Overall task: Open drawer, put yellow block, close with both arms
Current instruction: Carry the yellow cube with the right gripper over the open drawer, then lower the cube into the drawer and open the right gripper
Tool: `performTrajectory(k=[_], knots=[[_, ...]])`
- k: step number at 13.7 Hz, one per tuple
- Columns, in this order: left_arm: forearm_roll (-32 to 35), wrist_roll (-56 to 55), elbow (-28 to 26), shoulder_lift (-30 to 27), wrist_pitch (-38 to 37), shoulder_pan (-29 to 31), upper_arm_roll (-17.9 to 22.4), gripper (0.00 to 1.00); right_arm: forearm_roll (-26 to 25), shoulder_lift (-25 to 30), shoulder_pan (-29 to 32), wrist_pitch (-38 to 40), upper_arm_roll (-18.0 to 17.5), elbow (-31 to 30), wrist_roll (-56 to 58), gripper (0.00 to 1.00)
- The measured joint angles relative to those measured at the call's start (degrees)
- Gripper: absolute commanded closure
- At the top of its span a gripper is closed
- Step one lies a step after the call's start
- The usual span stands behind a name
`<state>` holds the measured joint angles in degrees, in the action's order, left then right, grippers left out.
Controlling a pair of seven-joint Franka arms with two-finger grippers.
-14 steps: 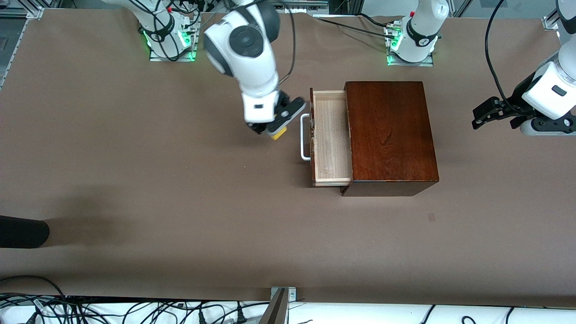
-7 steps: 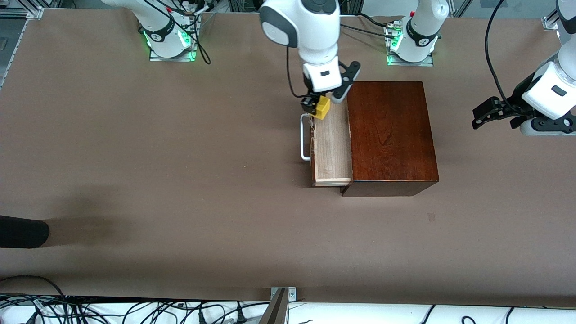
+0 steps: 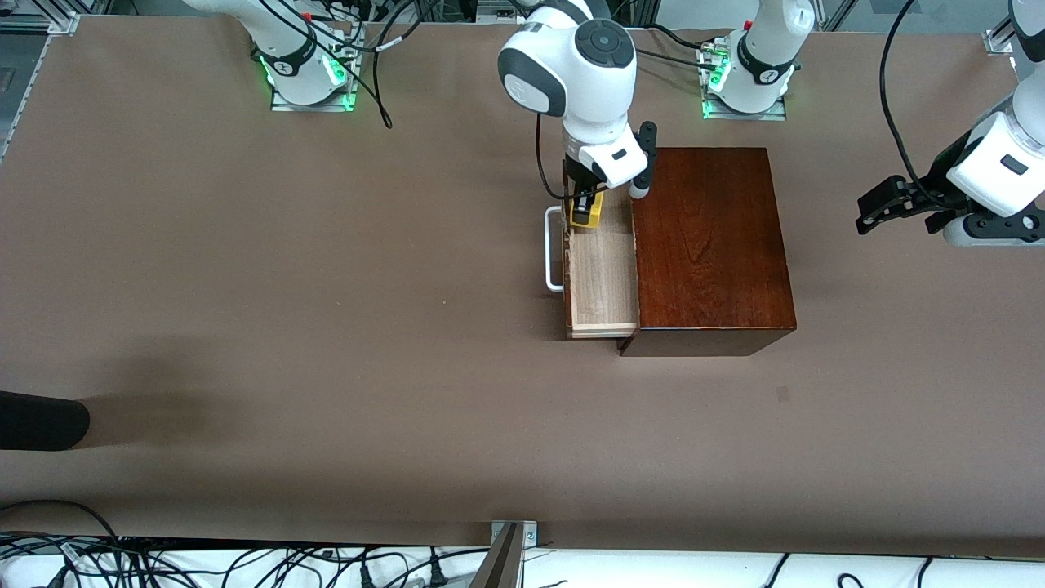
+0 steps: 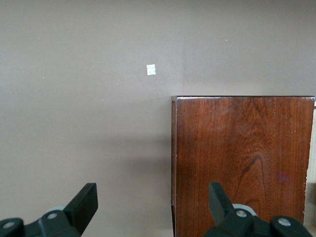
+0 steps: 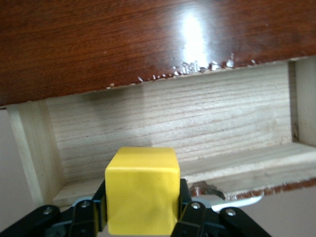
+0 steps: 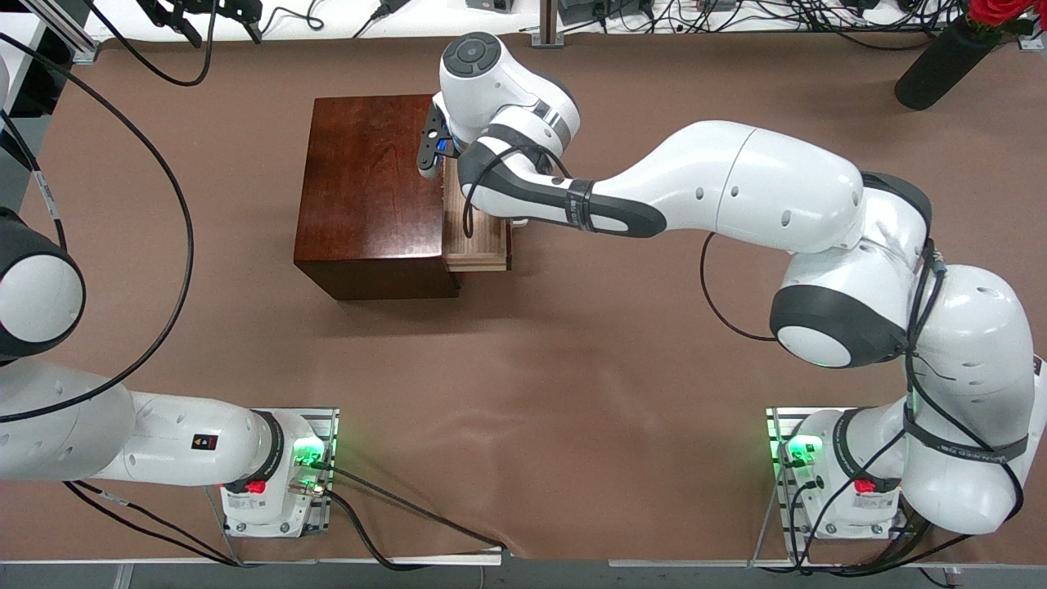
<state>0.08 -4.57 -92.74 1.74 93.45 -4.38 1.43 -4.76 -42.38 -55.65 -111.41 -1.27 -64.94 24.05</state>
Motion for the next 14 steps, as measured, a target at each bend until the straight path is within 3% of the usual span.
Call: performTrajectory(k=[14], knots=[[0.0, 0.0, 0.0, 0.0, -0.1, 0.0, 0.0, 0.00, -0.1, -3.3, -0.6, -2.6, 0.0, 0.2, 6.7, 0.97]])
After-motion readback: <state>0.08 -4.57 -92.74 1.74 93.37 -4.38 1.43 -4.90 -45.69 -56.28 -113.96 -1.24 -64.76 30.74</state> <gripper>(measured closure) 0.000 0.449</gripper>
